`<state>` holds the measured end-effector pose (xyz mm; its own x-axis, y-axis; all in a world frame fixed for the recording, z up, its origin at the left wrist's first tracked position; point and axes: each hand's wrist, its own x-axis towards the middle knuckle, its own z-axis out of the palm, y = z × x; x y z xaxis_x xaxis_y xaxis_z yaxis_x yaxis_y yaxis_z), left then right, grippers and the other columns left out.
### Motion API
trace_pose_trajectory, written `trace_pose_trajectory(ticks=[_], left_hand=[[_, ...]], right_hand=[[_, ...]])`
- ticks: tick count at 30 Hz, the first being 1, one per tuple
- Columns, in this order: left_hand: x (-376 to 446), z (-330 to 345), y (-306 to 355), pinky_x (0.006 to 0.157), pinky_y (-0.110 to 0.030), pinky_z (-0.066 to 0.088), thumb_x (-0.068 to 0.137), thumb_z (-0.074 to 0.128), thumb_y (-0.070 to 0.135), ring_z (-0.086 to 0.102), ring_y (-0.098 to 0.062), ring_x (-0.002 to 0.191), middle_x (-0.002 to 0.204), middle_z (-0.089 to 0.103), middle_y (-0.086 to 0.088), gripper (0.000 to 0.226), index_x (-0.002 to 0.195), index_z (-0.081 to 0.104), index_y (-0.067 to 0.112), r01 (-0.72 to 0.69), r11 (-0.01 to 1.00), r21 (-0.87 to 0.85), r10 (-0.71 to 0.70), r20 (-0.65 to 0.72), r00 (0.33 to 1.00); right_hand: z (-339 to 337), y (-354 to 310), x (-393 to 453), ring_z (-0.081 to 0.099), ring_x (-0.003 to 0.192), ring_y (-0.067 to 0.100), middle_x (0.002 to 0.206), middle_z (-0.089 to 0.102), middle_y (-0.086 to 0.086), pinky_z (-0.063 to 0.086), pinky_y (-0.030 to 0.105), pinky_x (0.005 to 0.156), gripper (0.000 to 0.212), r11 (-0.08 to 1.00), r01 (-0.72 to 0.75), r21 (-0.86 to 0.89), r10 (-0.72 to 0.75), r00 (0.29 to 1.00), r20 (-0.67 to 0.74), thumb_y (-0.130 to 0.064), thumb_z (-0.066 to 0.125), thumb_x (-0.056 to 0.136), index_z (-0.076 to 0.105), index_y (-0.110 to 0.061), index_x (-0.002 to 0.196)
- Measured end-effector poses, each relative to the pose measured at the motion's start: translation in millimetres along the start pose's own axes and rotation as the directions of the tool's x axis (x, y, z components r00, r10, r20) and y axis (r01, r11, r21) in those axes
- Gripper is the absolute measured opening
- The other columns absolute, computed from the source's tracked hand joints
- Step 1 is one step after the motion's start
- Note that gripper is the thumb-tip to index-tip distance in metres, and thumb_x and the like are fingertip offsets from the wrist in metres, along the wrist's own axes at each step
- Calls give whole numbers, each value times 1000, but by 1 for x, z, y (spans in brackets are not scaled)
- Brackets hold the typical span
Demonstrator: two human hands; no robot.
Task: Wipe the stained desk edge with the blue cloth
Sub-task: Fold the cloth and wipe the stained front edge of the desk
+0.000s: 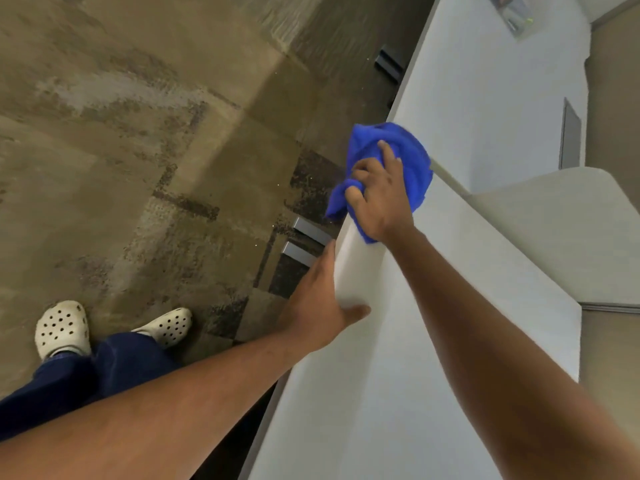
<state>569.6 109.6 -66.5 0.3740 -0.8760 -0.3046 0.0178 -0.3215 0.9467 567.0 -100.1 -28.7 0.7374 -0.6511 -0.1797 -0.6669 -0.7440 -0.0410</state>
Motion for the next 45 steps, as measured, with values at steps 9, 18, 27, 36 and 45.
trace_pose_trajectory(ticks=[9,18,27,36,45], left_hand=[[2,-11,11,113,-35,47,75,90,45,49,-13,139,159,42,4,119,163,12,24,-33,992,122,20,109,994],[20,-70,44,116,-38,40,73,73,77,42,-20,149,167,37,3,119,165,18,24,-11,860,510,-188,336,923],[59,-79,102,93,-38,56,90,79,39,69,-21,102,110,73,-4,44,121,67,11,98,917,386,-88,-44,995],[94,-78,111,76,-29,52,85,86,22,72,-23,86,87,76,-4,21,102,81,11,60,885,462,-70,6,997],[151,-83,138,89,-47,61,101,66,27,71,-20,95,99,75,-1,9,104,72,20,-33,933,358,-21,145,989]], right_hand=[[23,-17,-64,20,160,28,161,45,-8,12,61,128,50,991,-18,131,35,991,-129,-52,42,99,58,-31,141],[20,-9,-47,4,162,34,176,9,-4,1,64,127,85,872,-444,204,465,883,-66,-79,24,96,9,-33,166],[34,-41,-139,-2,163,34,177,2,-3,0,64,127,93,800,-546,250,571,820,-36,-87,17,92,2,-33,166],[-4,-49,-136,14,161,35,174,20,2,14,60,128,70,636,-609,474,664,745,66,-65,28,104,26,-27,163],[-39,48,-96,40,145,23,163,42,-3,35,34,120,52,754,-393,527,502,862,-75,-5,52,103,50,-23,152]])
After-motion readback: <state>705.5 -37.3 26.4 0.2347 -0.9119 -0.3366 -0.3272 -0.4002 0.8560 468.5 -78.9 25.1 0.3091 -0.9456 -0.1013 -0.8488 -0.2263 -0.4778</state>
